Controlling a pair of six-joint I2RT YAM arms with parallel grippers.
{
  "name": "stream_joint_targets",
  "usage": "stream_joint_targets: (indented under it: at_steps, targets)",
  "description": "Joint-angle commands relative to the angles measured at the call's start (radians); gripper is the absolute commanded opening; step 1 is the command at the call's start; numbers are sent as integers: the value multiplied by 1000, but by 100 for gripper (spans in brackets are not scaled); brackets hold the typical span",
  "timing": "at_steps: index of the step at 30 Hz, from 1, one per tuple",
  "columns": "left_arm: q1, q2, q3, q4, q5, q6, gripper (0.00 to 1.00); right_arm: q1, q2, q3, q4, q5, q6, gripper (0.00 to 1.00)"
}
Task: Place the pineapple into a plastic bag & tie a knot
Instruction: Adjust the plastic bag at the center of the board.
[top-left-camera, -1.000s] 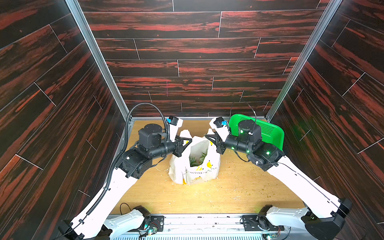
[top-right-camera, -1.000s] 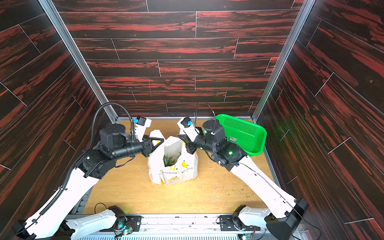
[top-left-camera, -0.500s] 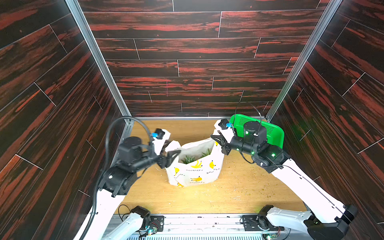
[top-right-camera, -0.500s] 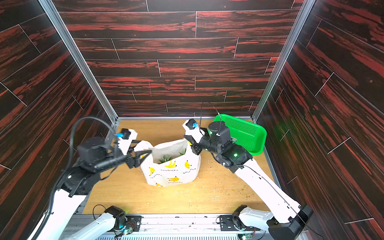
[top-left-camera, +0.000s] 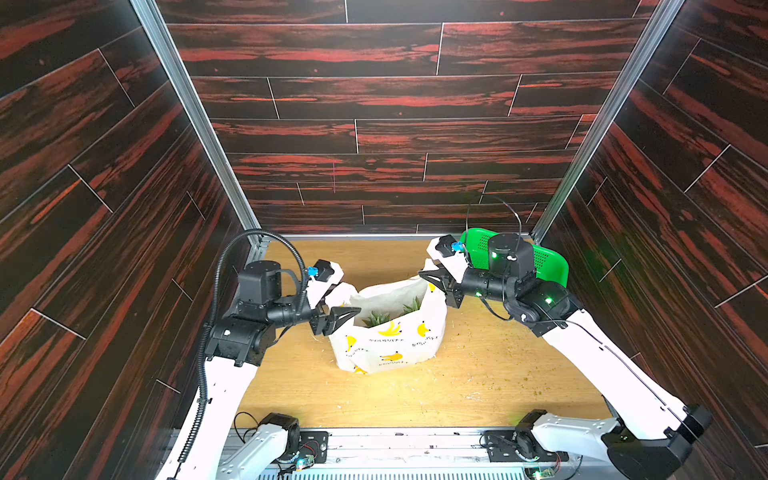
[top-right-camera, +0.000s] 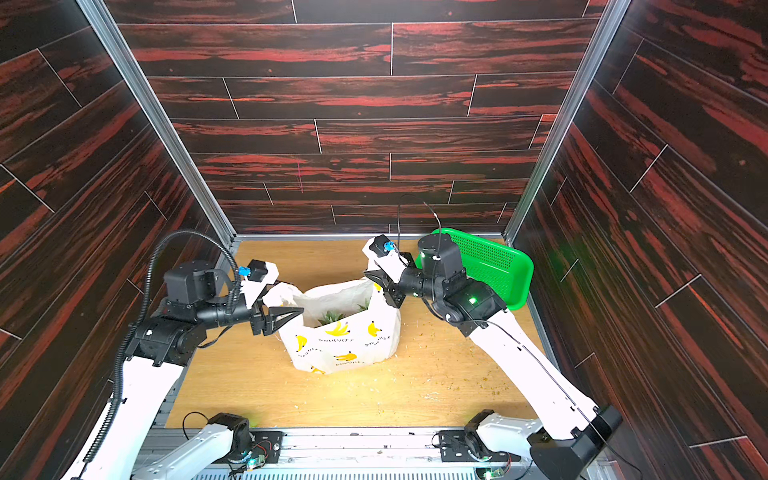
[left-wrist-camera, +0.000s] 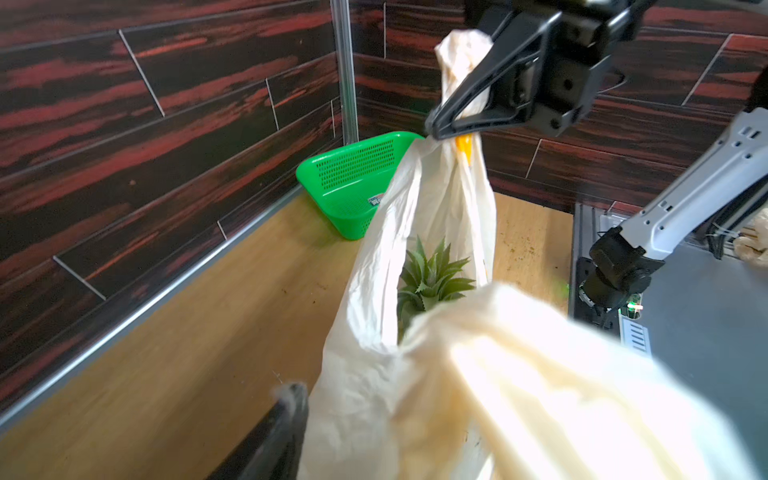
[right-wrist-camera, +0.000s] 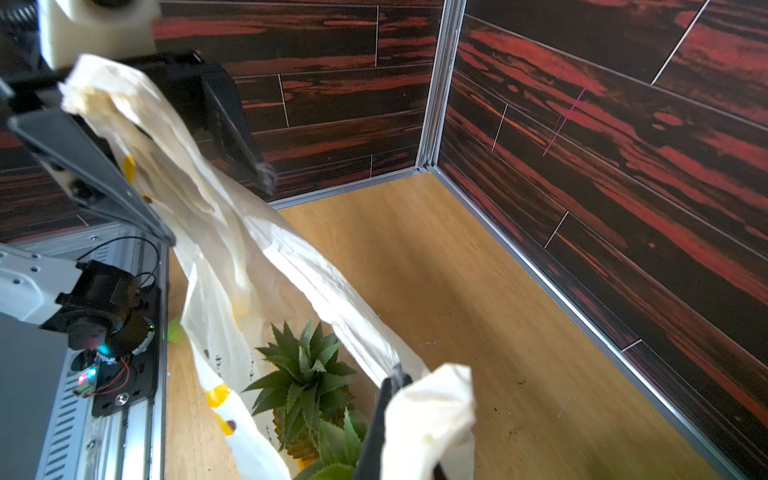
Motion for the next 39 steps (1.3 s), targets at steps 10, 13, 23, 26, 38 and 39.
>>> stream_joint_targets:
  at_steps: [10, 13, 23, 26, 38, 39]
  targets:
    - [13, 124, 66, 12, 277, 32, 59, -50, 69, 101, -61, -125, -56, 0]
    - [13, 156, 76, 14, 316, 16, 24, -53, 80, 112, -60, -128, -66, 0]
    - [-67, 123, 26, 395, -38, -358, 0, -74, 109, 190, -83, 5, -57, 0]
    - [-158, 100, 33, 457, -324, -512, 0, -74, 104, 226, -86, 54, -49, 0]
    - [-367, 195, 211, 293, -821, -849, 0, -73, 80, 191, -85, 124, -23, 0]
    - [-371, 210, 229, 261, -829, -854, 0, -73, 76, 183, -90, 124, -23, 0]
